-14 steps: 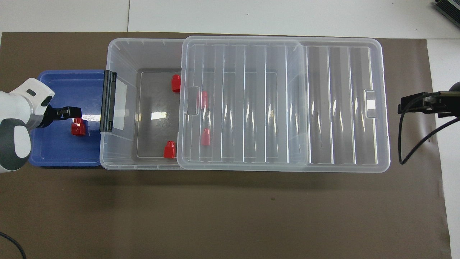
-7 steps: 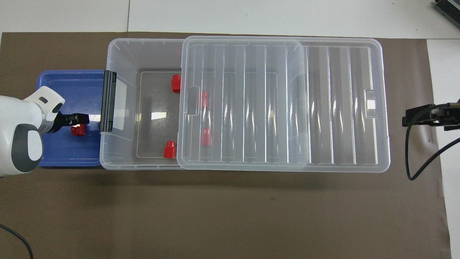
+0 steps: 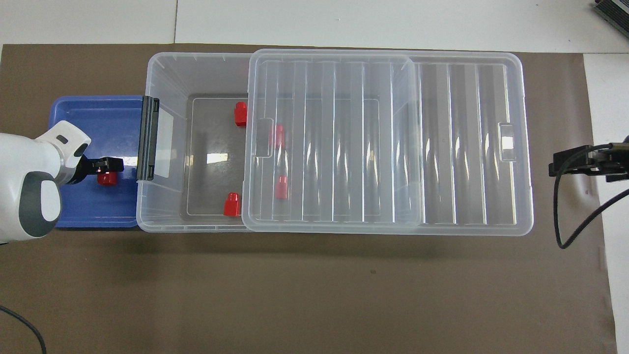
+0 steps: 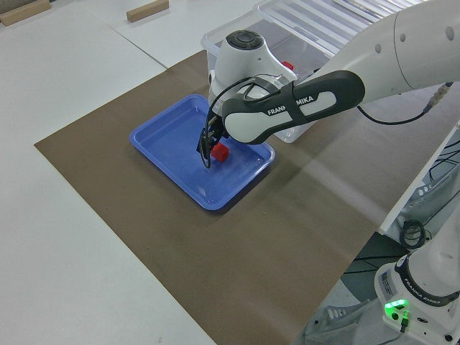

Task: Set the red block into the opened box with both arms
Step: 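Grasp the red block in the blue tray with the left gripper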

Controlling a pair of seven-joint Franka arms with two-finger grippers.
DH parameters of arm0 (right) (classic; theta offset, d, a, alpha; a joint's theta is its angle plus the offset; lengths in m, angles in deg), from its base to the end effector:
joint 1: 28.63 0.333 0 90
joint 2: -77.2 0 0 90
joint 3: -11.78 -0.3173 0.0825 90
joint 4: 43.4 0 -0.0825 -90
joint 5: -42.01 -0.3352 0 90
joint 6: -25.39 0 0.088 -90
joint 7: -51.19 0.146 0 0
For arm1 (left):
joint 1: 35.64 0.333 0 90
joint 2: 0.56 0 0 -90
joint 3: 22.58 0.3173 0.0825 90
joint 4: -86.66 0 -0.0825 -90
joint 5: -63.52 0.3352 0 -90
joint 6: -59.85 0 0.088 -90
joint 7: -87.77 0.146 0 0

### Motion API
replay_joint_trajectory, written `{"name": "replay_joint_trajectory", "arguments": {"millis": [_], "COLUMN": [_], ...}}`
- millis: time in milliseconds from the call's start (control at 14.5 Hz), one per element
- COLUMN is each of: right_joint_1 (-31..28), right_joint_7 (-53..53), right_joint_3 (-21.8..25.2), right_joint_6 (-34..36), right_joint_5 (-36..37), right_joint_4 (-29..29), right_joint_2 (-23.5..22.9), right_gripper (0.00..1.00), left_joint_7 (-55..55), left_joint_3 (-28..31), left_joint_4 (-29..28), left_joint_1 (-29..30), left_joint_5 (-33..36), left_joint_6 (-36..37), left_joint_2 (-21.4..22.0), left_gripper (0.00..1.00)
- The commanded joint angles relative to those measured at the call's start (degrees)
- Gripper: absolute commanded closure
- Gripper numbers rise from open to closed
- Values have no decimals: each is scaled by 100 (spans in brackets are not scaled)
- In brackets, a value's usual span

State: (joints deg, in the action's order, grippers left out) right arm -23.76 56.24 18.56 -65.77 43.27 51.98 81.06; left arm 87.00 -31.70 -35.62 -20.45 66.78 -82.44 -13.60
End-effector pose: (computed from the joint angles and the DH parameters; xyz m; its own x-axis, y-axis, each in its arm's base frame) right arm 0.4850 -0.0212 0.5819 0.9927 -0.1204 -0.0055 -0.1203 -0.9926 0.0146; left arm 0.5481 0.0608 0.3105 0.9888 0.0819 0.1248 0.0829 -0.9966 -0.0027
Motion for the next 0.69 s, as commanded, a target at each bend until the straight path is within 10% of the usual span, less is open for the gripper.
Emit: {"name": "replay_joint_trajectory", "arguments": {"millis": [0, 276, 622], "right_joint_1": [-30, -100, -92], "right_joint_7": [40, 40, 40], "right_joint_3": [-37, -28, -28], "right_joint_6": [-77, -86, -86], "right_joint_5": [-82, -82, -82], "right_joint_4": [25, 25, 25], "right_joint_2": [36, 36, 36], "right_gripper": [0, 0, 0], "left_joint_7": [68, 33, -169], "left_joint_3": [-10, -10, -10], "left_joint_4": [-173, -182, -191], "left_joint_1": [45, 54, 45], "left_joint_5": [87, 87, 87], "left_joint_6": [-299, -335, -344], "left_joint_2": [-32, -41, -32], "left_gripper": [0, 3, 48]}}
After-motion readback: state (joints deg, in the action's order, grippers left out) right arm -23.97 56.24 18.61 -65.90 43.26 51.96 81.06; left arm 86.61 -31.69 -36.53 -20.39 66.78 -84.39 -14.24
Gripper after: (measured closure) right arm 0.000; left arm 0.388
